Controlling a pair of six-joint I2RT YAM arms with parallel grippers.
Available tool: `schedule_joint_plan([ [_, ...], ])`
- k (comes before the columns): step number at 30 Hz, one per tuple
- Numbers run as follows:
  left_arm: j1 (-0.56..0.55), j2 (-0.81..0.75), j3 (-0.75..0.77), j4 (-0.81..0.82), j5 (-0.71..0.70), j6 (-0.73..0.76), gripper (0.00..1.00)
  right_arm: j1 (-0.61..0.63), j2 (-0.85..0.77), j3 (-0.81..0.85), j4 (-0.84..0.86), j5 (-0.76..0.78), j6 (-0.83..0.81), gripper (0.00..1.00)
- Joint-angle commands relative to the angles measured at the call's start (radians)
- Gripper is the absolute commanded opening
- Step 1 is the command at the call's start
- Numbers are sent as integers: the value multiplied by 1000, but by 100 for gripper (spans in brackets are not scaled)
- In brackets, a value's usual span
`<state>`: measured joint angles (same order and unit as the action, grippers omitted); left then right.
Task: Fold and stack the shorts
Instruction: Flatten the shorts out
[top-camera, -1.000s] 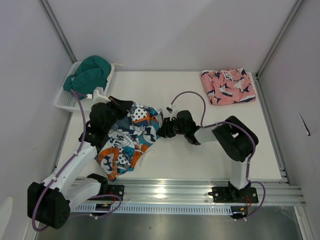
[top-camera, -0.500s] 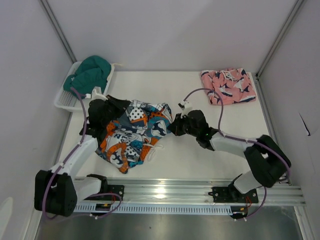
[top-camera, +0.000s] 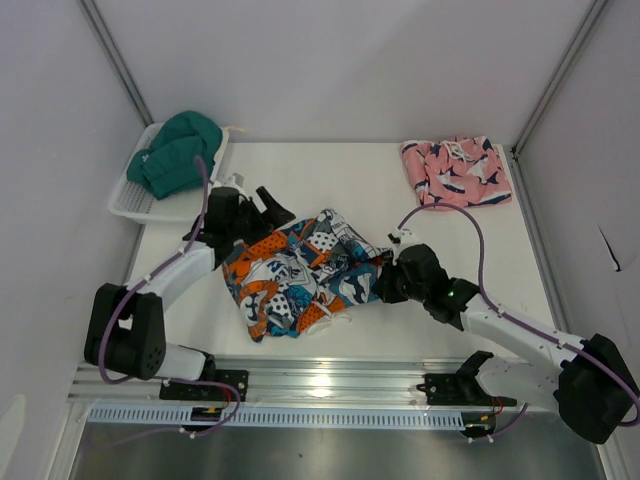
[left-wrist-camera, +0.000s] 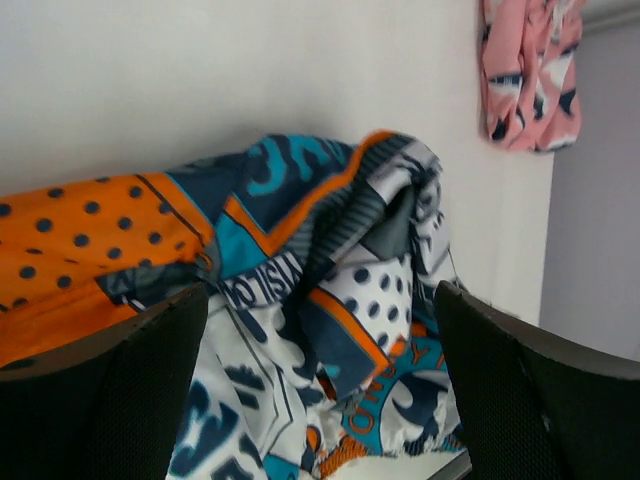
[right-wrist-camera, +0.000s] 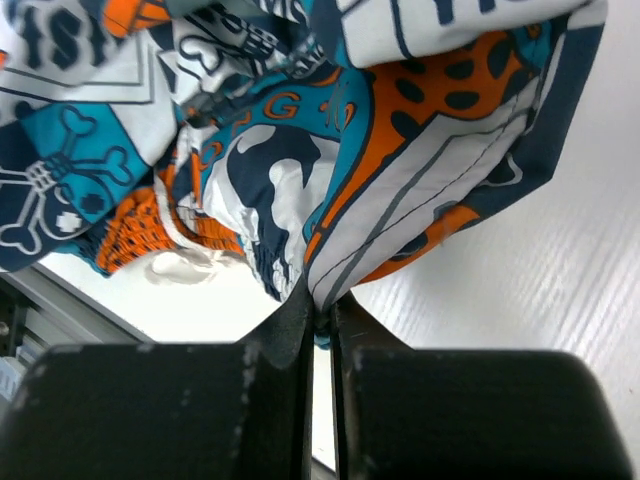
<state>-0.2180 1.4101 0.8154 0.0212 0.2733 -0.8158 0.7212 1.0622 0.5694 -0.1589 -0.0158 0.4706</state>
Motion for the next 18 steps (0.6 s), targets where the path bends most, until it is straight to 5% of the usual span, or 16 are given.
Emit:
schedule_joint_plan([
  [1, -102, -141, 76, -127, -120, 182, 96, -8, 19, 76, -137, -30, -13, 0],
  [7, -213, -282, -8, -139, -106, 293, 95, -29, 36, 73, -136, -27, -29, 0],
  [12, -219, -325, -96, -187, -88, 192, 92, -62, 42, 47, -103, -72, -21, 0],
  [18, -257, -448, -379, 66, -85, 47, 87, -63, 42, 29, -76, -76, -9, 0],
])
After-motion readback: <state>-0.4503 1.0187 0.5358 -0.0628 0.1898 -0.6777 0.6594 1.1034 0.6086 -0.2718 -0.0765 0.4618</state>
